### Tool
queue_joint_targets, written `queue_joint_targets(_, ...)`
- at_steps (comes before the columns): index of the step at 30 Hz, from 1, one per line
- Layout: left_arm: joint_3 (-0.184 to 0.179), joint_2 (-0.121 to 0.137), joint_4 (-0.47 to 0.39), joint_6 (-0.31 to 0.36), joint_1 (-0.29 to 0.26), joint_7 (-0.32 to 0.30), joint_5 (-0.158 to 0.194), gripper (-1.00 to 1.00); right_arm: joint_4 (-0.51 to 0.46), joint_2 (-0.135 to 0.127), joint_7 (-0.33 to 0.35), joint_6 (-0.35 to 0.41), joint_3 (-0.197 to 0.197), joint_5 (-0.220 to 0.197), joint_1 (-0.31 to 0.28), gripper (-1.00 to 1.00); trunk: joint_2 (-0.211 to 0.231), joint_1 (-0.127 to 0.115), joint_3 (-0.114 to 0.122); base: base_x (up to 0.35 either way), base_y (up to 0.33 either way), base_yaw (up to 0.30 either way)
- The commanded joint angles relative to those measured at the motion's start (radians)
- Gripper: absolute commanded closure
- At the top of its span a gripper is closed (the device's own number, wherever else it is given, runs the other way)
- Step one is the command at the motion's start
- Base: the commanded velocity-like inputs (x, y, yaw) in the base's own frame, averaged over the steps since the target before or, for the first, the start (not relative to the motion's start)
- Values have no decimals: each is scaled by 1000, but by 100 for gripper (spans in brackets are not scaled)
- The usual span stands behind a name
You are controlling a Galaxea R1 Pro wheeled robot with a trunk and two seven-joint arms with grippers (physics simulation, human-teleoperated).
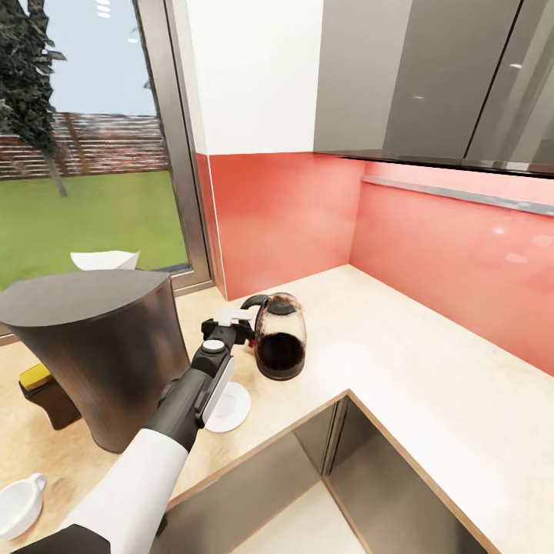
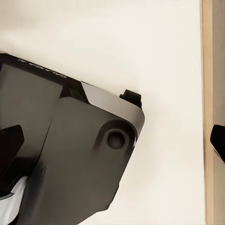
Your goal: Set up a coffee station on the kitchen countertop: keep the coffee maker on the countertop, move the bottle of coffee from the kitchen shelf to the counter next to the coffee maker, place a paper coffee filter on top of the coffee maker, put the saucer next to the coffee maker with the coffee cup on the saucer, and place the electric kettle next to the coffee maker.
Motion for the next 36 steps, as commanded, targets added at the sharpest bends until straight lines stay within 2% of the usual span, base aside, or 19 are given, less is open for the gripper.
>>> queue_joint_targets(1, -2, 0, -1, 6, -1, 4, -2, -100, -3, 0, 5, 5, -8, 8, 0, -100, -2, 0, -2, 4, 0, 0)
queue_joint_targets(36, -4, 1, -1, 5, -1, 4, -1, -100, -3, 0, 7, 5, -8, 8, 0, -100, -2, 0, -2, 34, 0, 0)
